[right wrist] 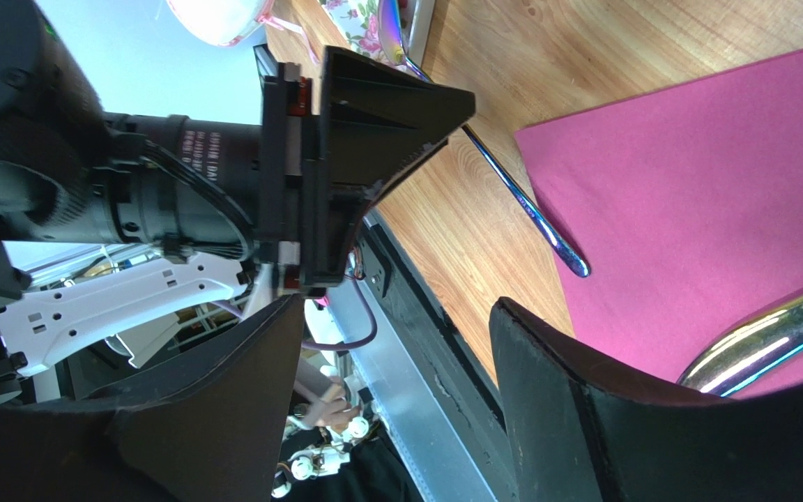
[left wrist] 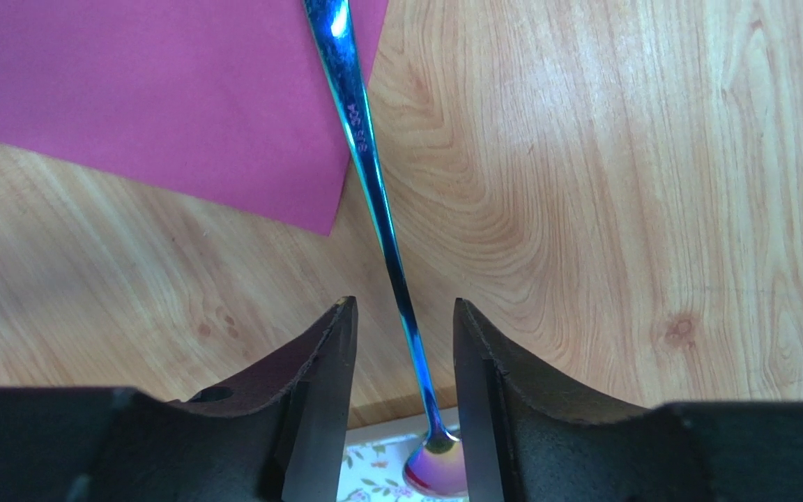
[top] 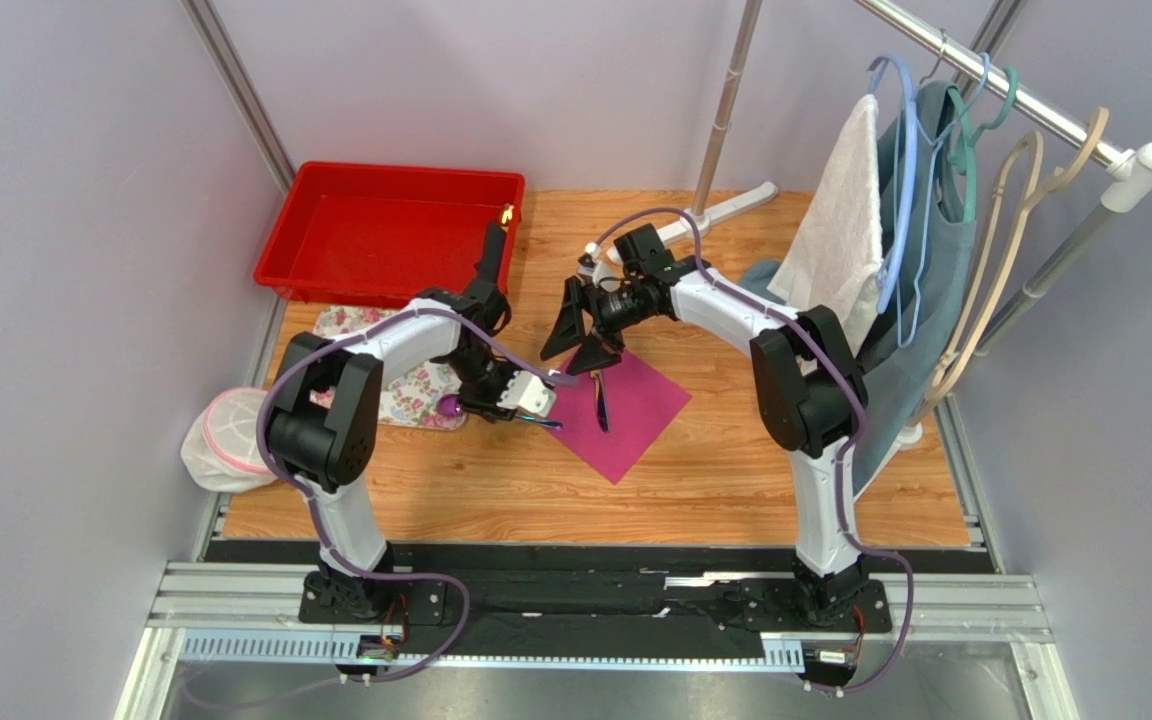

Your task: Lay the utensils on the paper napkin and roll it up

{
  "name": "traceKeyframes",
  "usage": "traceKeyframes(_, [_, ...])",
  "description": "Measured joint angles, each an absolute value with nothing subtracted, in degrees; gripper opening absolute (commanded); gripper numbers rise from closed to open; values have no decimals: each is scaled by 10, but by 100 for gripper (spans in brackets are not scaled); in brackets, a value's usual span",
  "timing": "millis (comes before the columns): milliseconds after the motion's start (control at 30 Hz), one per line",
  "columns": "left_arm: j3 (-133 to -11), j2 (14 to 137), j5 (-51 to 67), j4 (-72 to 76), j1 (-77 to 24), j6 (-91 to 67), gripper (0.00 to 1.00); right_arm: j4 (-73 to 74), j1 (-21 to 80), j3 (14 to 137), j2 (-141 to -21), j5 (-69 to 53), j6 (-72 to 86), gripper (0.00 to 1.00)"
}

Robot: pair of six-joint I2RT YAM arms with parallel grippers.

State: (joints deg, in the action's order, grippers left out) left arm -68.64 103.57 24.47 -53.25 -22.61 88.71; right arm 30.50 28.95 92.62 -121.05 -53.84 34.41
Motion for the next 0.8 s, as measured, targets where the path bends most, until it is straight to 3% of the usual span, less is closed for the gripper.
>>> traceKeyframes(167, [-686,1046,230,-528,-236,875,41,307,286,926,-1206,-539,344,69])
traceKeyframes(367, [-686,1046,215,-522,-242,867,6,309,283,926,-1205,-539,344,68])
traceKeyframes(433, [-686,1046,210,-521,-244,863,0,309,281,926,-1205,-539,344,68])
traceKeyframes(800, [-687,1001,201,-536,-246,847,0,311,280,926,-1204,-558,344,66])
